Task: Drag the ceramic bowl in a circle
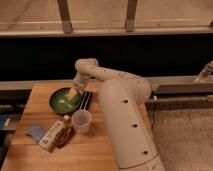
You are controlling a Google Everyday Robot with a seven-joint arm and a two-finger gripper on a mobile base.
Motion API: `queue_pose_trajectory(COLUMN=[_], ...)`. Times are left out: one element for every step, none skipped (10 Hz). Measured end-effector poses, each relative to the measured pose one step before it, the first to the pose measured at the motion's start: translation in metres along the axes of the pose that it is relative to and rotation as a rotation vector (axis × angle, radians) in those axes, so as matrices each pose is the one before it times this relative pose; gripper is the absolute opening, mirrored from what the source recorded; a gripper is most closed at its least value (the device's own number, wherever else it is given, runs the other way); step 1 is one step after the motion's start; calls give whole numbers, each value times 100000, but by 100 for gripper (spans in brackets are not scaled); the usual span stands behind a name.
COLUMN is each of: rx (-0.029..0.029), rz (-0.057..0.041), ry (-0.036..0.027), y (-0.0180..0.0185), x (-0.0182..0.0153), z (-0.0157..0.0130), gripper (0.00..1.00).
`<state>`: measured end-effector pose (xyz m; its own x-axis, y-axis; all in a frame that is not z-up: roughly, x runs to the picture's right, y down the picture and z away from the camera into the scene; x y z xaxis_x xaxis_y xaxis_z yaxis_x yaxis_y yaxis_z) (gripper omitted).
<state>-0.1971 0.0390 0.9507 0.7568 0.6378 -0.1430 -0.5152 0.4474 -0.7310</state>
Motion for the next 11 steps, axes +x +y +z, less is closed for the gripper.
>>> queue_pose_trajectory(rx=[-225,-162,-202,-171,89,255,512,992,1507,1329,1557], rz=[-867,-471,-311,-654,-391,700,1672,2670,2069,2241,3162], ry=[-159,-73,-307,-201,-25,66,35,-135,247,206,486], y=[342,178,168,331,217,-75,-275,-522,-690,-625,-797], x=[-195,-49,-67,-136,-17,308,680,1035,755,511,730], z=[-263,-29,-87,-96,-76,-102,-321,-571,-622,-515,-615], gripper=[43,33,25,13,4,1,0,0,0,0,0])
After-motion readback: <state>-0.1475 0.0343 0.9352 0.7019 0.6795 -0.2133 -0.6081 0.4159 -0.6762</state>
